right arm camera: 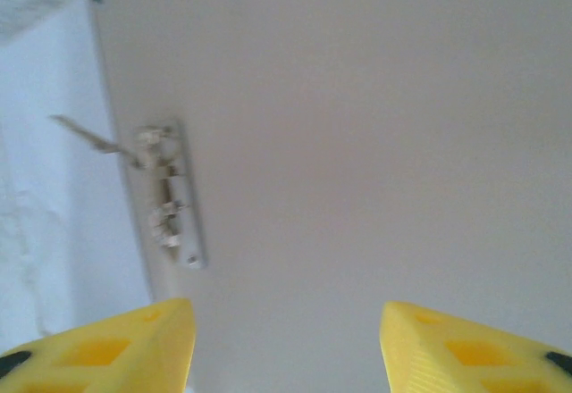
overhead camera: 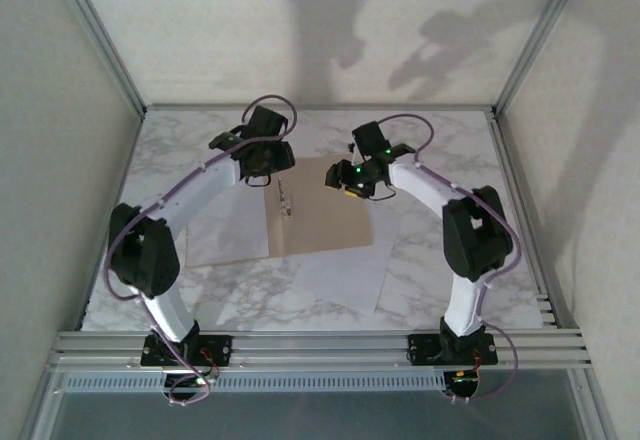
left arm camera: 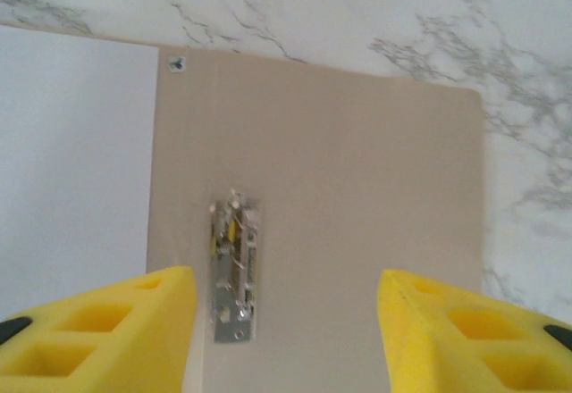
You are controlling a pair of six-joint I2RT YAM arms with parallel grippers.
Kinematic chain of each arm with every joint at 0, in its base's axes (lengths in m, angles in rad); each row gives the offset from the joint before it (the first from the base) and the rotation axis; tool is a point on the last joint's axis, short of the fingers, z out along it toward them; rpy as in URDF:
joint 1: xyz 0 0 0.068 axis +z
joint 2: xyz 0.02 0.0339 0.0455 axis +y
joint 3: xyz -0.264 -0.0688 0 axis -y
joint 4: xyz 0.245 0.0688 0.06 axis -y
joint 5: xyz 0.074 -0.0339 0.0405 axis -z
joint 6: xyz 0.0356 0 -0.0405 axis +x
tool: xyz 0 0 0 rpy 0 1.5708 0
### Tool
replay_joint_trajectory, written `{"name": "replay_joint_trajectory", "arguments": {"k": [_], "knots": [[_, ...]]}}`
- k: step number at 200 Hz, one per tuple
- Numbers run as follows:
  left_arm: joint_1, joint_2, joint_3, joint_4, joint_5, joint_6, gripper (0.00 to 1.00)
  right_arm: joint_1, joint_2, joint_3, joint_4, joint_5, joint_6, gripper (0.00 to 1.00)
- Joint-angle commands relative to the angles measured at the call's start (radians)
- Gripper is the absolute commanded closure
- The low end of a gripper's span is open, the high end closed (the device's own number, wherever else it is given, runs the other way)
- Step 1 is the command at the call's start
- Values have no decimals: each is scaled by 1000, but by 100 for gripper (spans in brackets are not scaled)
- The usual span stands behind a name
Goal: Put the files into the folder
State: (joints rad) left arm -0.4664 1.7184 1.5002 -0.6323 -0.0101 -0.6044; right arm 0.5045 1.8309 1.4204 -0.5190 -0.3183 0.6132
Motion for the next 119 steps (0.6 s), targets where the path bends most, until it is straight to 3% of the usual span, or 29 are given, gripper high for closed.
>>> {"name": "replay_joint_trajectory", "arguments": {"k": [1, 68, 119], "knots": [[-41, -64, -86, 15, 32, -29, 42, 0, -146, -57, -69, -20, 47, 42], [-122, -257, -389, 161, 56, -129, 39, 32, -526, -482, 12, -30, 210, 43], [-169, -329, -523, 270, 79, -161, 37, 66, -658, -710, 94, -5, 293, 45]]}}
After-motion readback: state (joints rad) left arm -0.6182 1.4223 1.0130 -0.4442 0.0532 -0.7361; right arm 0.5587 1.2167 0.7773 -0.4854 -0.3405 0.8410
